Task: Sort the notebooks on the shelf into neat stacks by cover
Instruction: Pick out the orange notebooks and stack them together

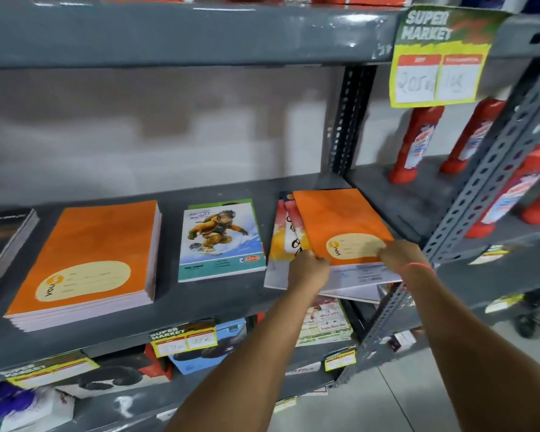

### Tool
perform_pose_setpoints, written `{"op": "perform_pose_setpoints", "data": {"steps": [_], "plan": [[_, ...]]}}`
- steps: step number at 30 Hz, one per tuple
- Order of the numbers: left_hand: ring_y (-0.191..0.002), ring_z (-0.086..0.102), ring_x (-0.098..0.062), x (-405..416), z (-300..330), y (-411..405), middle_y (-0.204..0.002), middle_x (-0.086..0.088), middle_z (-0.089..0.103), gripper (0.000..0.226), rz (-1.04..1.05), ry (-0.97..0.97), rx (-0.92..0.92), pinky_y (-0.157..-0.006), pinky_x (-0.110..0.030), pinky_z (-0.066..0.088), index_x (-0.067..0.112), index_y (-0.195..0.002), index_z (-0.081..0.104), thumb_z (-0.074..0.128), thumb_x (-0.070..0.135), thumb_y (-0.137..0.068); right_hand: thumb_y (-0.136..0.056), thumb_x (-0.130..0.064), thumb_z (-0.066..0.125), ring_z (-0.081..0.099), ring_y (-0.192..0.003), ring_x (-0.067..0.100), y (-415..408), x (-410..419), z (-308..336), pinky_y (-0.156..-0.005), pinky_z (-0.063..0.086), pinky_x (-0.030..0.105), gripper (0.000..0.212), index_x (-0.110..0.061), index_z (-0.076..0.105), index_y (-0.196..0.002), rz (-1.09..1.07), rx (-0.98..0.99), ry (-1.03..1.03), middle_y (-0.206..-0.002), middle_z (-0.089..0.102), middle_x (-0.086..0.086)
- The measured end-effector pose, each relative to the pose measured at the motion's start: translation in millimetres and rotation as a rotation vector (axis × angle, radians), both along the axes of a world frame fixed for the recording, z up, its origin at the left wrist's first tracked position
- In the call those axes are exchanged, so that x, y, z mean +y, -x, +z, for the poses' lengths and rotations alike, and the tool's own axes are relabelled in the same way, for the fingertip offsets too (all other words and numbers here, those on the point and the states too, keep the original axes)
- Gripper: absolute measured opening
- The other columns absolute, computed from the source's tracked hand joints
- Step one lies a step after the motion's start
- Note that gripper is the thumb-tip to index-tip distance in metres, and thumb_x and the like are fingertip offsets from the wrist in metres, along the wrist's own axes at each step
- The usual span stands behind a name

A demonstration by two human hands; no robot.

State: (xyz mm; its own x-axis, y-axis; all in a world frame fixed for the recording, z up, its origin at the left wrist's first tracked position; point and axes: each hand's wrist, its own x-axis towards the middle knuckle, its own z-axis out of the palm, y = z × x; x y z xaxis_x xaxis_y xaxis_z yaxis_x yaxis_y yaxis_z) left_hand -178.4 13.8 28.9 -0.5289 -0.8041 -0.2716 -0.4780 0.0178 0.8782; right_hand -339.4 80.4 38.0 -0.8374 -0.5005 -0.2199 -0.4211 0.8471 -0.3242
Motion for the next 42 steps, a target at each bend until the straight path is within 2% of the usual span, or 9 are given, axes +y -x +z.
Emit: {"op": "perform_pose_setpoints", "data": {"steps": [6, 13, 19, 22, 27, 30, 35, 39, 42], "plan": [[-0.1, 0.062, -0.035, -12.3, -3.2, 16.6, -0.109, -0.021, 0.067, 0.03, 0.164, -0.114, -0.03, -0.08, -0.039, 0.051, -0.002, -0.101, 0.062, 0.056, 0.023, -0.085, -0.089, -0.006, 0.043, 0.059, -0.107, 0.039, -3.9, -4.7, -9.1, -0.083, 0.049, 0.041, 0.029, 0.007, 0.059, -0.11, -0.05, 0.056, 0.046, -0.116, 0.062, 0.026], [-0.091, 0.061, -0.027, -6.4, 14.3, 20.6, -0.117, -0.02, 0.063, 0.024, 0.317, -0.481, 0.308, -0.046, -0.022, 0.053, 0.004, -0.104, 0.057, 0.055, -0.001, -0.08, -0.08, -0.011, 0.055, 0.055, -0.083, 0.031, 9.7, 2.6, -1.4, -0.069, 0.04, 0.031, 0.014, -0.001, 0.053, -0.071, -0.1, -0.111, 0.116, -0.093, 0.062, 0.02], [-0.089, 0.058, -0.025, -7.1, 12.3, 3.6, -0.099, -0.014, 0.06, 0.019, 0.307, -0.502, 0.268, -0.067, -0.031, 0.054, 0.005, -0.094, 0.059, 0.05, -0.007, -0.082, -0.083, -0.008, 0.059, 0.043, -0.046, 0.022, 17.9, 18.7, 4.5, -0.04, 0.035, 0.027, 0.036, 0.001, 0.051, -0.116, -0.21, -0.514, 0.277, -0.071, 0.045, 0.012], [-0.088, 0.058, -0.024, -8.6, 18.3, -1.8, -0.096, -0.012, 0.06, 0.016, 0.284, -0.456, 0.281, -0.061, -0.026, 0.054, 0.008, -0.079, 0.056, 0.049, -0.006, -0.083, -0.084, -0.006, 0.059, 0.041, -0.045, 0.019, 19.3, 21.6, 7.8, -0.038, 0.032, 0.022, 0.042, 0.001, 0.048, -0.123, -0.211, -0.599, 0.358, -0.086, 0.048, 0.013], [-0.067, 0.057, -0.014, -14.2, 49.8, -20.4, -0.076, -0.004, 0.059, 0.013, 0.26, -0.341, 0.344, -0.047, -0.017, 0.051, 0.012, -0.078, 0.055, 0.052, 0.001, -0.084, -0.08, -0.001, 0.062, 0.028, -0.044, 0.016, 9.4, 11.8, 35.7, -0.033, 0.022, 0.015, 0.011, -0.007, 0.052, -0.079, -0.167, -0.595, 0.58, -0.071, 0.039, 0.006], [-0.068, 0.059, -0.016, -32.2, 69.3, -58.5, -0.072, -0.005, 0.06, 0.02, 0.287, -0.266, 0.376, -0.054, -0.02, 0.052, 0.012, -0.069, 0.054, 0.051, -0.001, -0.083, -0.08, 0.0, 0.061, 0.031, -0.048, 0.016, -20.5, -9.6, 58.7, -0.032, 0.026, 0.014, 0.03, -0.016, 0.042, -0.062, -0.052, -0.643, 0.689, -0.062, 0.036, 0.009], [-0.063, 0.056, -0.015, -65.1, 94.7, -162.9, -0.072, -0.009, 0.057, 0.024, 0.388, -0.137, 0.412, -0.047, -0.015, 0.05, 0.01, -0.065, 0.053, 0.05, -0.006, -0.083, -0.083, -0.004, 0.059, 0.044, -0.042, 0.016, -117.7, -59.9, 84.5, -0.031, 0.035, 0.013, 0.018, -0.012, 0.05, -0.07, 0.165, -0.727, 0.72, -0.061, 0.047, 0.006], [-0.063, 0.053, -0.017, -90.8, 100.7, -262.4, -0.088, -0.015, 0.054, 0.019, 0.517, -0.121, 0.39, -0.044, -0.015, 0.052, 0.003, -0.096, 0.054, 0.05, -0.01, -0.083, -0.082, -0.001, 0.058, 0.046, -0.033, 0.011, -211.5, -99.0, 80.9, -0.034, 0.035, 0.016, 0.025, -0.011, 0.05, -0.061, 0.285, -0.786, 0.72, -0.05, 0.05, 0.005], [-0.064, 0.051, -0.015, -96.9, 91.8, -326.7, -0.076, -0.007, 0.053, 0.021, 0.525, -0.149, 0.344, -0.046, -0.016, 0.054, 0.007, -0.073, 0.049, 0.048, -0.011, -0.085, -0.08, -0.004, 0.061, 0.046, -0.042, 0.014, -271.7, -120.1, 69.2, -0.035, 0.039, 0.017, 0.016, -0.01, 0.055, -0.067, 0.357, -0.745, 0.68, -0.057, 0.052, 0.005]]}}
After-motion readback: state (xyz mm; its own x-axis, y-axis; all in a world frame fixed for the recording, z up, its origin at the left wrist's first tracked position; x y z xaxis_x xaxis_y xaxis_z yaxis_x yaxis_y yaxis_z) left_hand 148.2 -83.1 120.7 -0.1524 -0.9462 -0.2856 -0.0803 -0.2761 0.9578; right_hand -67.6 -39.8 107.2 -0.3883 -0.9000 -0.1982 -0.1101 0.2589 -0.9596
